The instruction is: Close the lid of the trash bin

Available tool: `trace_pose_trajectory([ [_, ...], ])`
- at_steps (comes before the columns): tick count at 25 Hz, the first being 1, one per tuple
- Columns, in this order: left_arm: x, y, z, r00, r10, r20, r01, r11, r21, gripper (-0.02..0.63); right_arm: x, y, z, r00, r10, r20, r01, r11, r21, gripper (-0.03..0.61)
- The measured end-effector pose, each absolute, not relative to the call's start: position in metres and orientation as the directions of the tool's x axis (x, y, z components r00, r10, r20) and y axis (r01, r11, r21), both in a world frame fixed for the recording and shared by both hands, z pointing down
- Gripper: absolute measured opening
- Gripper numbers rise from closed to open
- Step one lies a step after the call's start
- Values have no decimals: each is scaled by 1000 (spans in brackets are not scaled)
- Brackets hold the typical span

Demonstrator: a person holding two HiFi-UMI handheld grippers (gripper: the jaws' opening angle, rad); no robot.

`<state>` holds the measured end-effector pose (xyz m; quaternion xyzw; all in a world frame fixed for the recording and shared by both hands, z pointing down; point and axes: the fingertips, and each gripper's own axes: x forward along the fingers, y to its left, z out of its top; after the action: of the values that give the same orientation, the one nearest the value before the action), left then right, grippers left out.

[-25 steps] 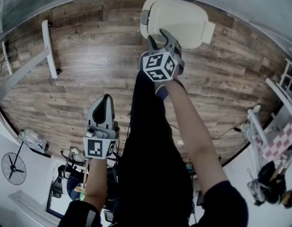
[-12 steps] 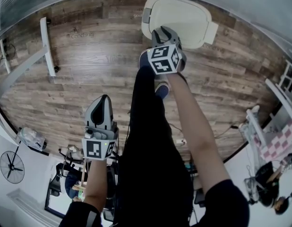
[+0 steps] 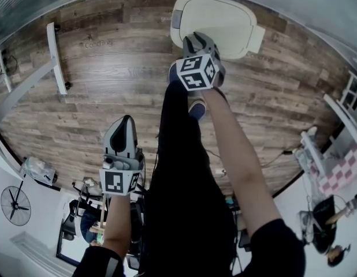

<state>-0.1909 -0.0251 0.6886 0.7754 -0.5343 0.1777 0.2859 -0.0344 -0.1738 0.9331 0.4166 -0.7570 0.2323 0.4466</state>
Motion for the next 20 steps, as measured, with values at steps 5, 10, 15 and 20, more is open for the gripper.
trace_pose_trajectory([
  [5, -193, -27, 691, 369, -727, 579, -929, -267, 257, 6, -34, -174, 934, -255, -432, 865, -834, 551, 30, 101],
  [10, -196, -30, 686, 373, -736, 566, -927, -271, 258, 6, -37, -173, 935, -267, -411, 872, -821, 571, 18, 103],
  [15, -196, -36, 672, 375, -752, 542, -926, -277, 255, 6, -23, -178, 918, -289, -393, 873, -864, 499, -62, 121],
  [20, -195, -41, 650, 381, -763, 522, -924, -298, 239, 6, 2, -182, 864, -287, -452, 845, -899, 431, -75, 121],
])
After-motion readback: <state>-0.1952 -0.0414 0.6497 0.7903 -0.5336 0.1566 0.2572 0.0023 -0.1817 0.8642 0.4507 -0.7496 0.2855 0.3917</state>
